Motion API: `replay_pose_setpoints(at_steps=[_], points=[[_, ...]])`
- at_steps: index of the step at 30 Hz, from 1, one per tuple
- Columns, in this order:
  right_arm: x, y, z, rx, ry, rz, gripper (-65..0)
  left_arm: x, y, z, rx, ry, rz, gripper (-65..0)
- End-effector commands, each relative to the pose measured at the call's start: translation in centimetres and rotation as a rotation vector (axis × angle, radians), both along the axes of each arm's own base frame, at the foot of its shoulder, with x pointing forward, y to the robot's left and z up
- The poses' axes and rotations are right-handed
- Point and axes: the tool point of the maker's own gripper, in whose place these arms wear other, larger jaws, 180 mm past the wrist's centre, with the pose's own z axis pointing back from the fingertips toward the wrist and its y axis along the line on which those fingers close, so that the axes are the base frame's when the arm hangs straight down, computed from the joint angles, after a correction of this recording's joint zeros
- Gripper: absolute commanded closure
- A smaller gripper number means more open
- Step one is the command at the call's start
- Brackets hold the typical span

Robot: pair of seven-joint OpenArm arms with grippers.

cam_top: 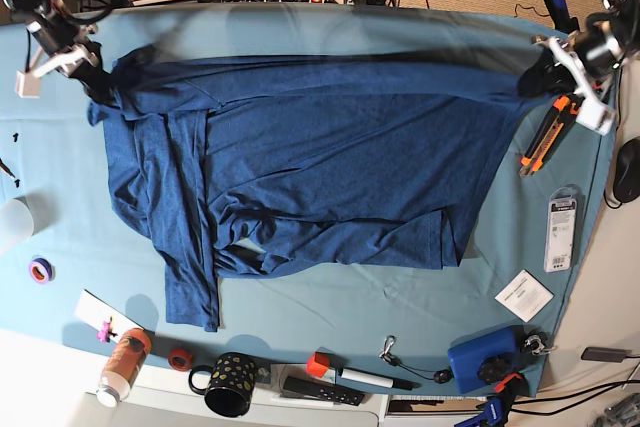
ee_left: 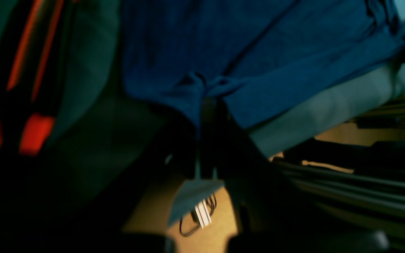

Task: Layout the t-shirt on the table in an organized manner, then fold the t-shirt properly
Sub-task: 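Pull the held collar edge outward with both grippers, smoothing the shirt, then open the right gripper and raise it off the collar edge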

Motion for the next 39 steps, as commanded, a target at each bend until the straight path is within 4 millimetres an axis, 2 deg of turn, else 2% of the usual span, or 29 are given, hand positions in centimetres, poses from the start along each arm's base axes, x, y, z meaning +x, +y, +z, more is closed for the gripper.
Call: replay_pose_setpoints(at_steps=[1,4,10,19,26,31,32,34,35,37,39], points=[[0.7,-0.6,1.2,-0.03,-0.034,0.0,0.0,0.9,0.2,0.9,0.017,-0.044,-0.006,0.0],[0.7,-0.9,0.8,-0.05,-0.012,-0.006,0.0,1.9,0.1,0.6,0.054,-0.046,-0.01,0.0],[1.2,-1.7,0.3,-0.106,0.032,-0.024,0.0,4.0,1.5,0.2,0.101,-0.058,0.057,0.0],[2.9,-2.9,0.8,-0.152,0.022,-0.07,0.0,4.4,3.0,-2.0,0.074,-0.001,0.111,0.0],[2.9,-2.9,0.8,-0.152,0.023,-0.07,0.0,5.1,2.9,-1.3,0.05,-0.043,0.127,0.0],[2.8,-2.7,0.6,-0.15,0.035,-0.061,0.0,5.6,2.5,-0.8,0.068,-0.081,0.07,0.0],[2.7,-2.7,0.5,-0.149,0.039,-0.059,0.0,5.5,2.3,-0.8,0.078,-0.089,0.046,-2.2],[2.7,-2.7,0.5,-0.149,0.041,-0.058,0.0,5.5,2.2,-0.7,0.078,-0.093,0.039,-19.5],[2.7,-2.7,0.5,-0.149,0.041,-0.058,0.0,5.5,2.1,-0.8,0.078,-0.092,0.036,-25.5],[2.7,-2.7,0.5,-0.149,0.041,-0.058,-1.4,5.5,1.8,-0.9,0.073,-0.088,0.03,-27.7],[2.7,-2.7,0.5,-0.15,0.04,-0.058,-15.4,5.6,1.3,-0.9,0.068,-0.089,0.018,-27.7]])
